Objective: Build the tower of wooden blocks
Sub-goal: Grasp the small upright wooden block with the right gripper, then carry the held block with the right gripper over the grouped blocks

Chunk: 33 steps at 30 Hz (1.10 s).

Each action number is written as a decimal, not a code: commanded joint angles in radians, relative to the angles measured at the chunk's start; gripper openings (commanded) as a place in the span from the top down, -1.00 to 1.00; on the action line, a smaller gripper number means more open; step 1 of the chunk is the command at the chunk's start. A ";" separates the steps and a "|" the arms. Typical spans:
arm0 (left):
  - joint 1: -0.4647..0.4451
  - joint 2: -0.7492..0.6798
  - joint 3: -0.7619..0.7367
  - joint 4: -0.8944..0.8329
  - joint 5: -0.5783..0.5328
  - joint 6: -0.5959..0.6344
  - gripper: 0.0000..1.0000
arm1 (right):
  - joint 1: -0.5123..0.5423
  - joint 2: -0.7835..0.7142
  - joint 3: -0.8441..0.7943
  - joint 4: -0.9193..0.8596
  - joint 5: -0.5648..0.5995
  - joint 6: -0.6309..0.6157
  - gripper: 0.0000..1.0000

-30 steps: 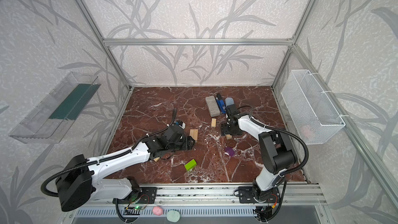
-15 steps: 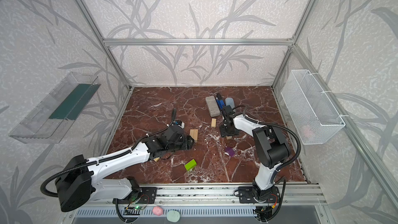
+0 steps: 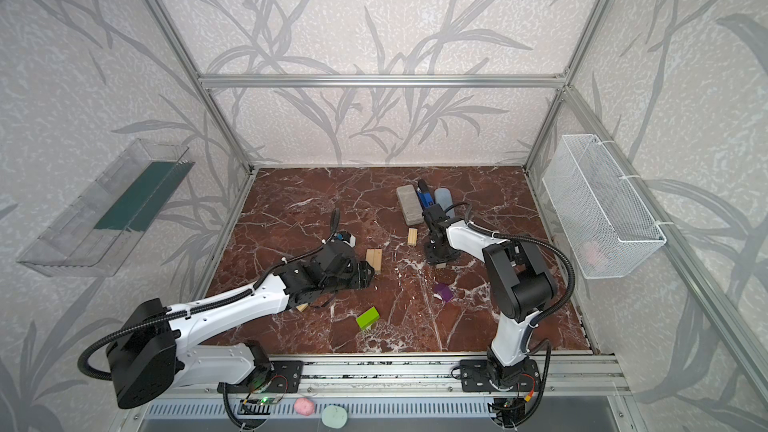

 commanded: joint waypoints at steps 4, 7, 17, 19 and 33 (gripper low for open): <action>-0.002 -0.011 0.027 -0.011 -0.027 0.005 -0.45 | 0.003 0.014 0.012 -0.025 0.030 0.003 0.33; -0.002 -0.011 0.028 -0.012 -0.028 0.008 -0.44 | 0.004 -0.011 0.006 -0.029 0.026 0.001 0.42; -0.002 -0.065 0.000 0.002 -0.074 0.022 -0.45 | 0.056 -0.148 0.012 -0.105 0.028 0.032 0.49; -0.001 -0.088 -0.005 -0.008 -0.090 0.034 -0.45 | 0.079 -0.167 0.025 -0.130 0.029 0.059 0.50; 0.030 -0.286 -0.098 -0.101 -0.190 0.090 -0.47 | 0.338 -0.151 0.224 -0.264 0.082 0.313 0.52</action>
